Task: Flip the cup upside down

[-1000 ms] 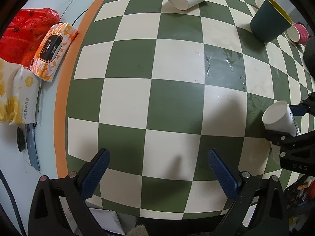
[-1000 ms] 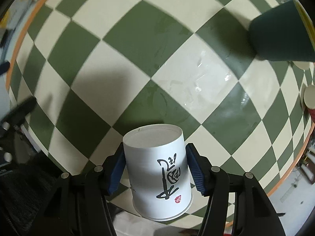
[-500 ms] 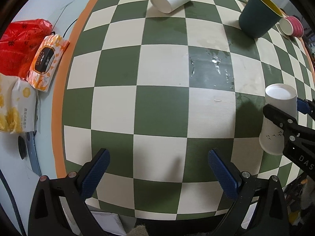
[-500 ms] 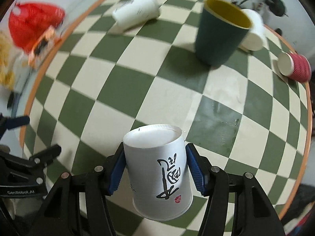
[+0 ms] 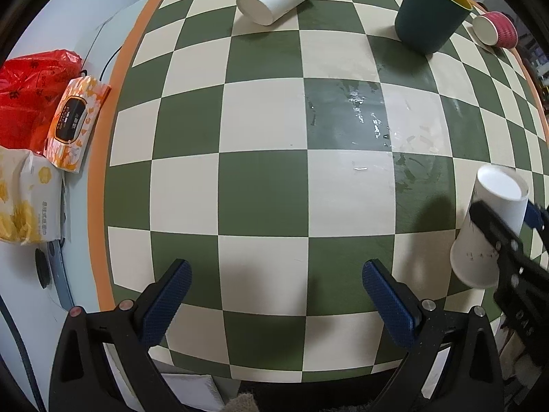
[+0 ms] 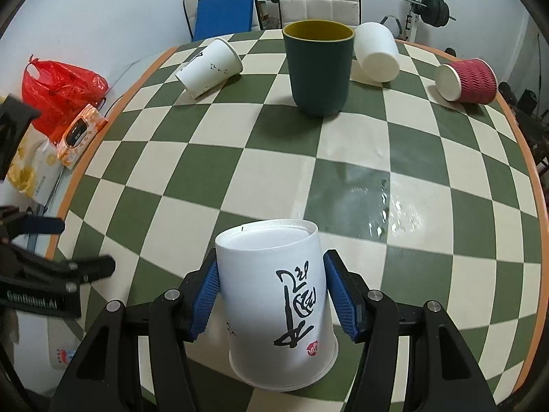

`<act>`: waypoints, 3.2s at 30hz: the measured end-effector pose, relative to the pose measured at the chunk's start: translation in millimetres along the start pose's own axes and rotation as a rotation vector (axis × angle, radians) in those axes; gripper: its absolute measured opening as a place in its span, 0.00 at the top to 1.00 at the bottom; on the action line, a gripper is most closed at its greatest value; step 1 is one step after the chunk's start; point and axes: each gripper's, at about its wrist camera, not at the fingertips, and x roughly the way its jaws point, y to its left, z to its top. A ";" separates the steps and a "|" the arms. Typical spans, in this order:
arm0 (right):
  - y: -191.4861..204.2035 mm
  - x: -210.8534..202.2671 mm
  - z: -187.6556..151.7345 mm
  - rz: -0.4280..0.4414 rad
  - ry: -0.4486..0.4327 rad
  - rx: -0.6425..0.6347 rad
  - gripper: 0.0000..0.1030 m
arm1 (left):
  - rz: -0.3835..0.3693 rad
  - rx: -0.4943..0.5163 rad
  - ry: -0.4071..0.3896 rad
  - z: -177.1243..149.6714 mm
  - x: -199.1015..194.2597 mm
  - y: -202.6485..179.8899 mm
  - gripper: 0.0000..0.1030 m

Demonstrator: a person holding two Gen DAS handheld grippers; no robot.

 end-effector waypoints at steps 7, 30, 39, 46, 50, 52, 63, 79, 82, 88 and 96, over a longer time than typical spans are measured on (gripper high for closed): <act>1.1 -9.2 14.3 0.026 -0.101 0.038 0.40 | 0.006 0.011 -0.008 -0.3 -4.5 -2.9 0.01; 2.8 -9.4 -30.0 0.021 -0.242 0.025 0.39 | 0.014 0.022 -0.015 -2.5 -7.1 -4.5 0.01; 8.6 -8.3 -33.3 -0.040 -0.136 0.011 0.39 | 0.004 0.039 -0.031 -3.2 -13.6 -13.8 0.01; 8.9 -11.8 -30.4 -0.062 -0.046 0.047 0.21 | -0.007 0.052 -0.045 -5.4 -20.1 -20.4 0.01; 7.7 -18.5 -28.4 -0.072 0.005 0.076 0.10 | -0.016 0.052 -0.053 -7.2 -25.4 -21.9 0.01; 5.0 -25.0 -26.8 -0.070 0.044 0.112 0.09 | -0.027 0.045 -0.056 -9.2 -31.2 -21.6 0.01; 5.3 -133.3 -7.3 -0.170 0.101 0.204 0.09 | -0.108 -0.033 -0.149 -28.8 -125.3 -7.6 0.01; 24.5 -330.7 38.8 -0.243 -0.025 0.184 0.09 | -0.138 -0.080 -0.337 -57.3 -302.3 9.9 0.01; 27.2 -358.1 42.9 -0.243 -0.053 0.189 0.09 | -0.142 -0.076 -0.345 -64.7 -316.2 9.3 0.01; 31.6 -394.5 45.7 -0.255 -0.091 0.200 0.09 | -0.130 -0.078 -0.382 -75.9 -338.7 10.8 0.01; 34.4 -408.9 43.5 -0.239 -0.088 0.199 0.09 | -0.126 -0.086 -0.406 -79.3 -350.4 16.3 0.01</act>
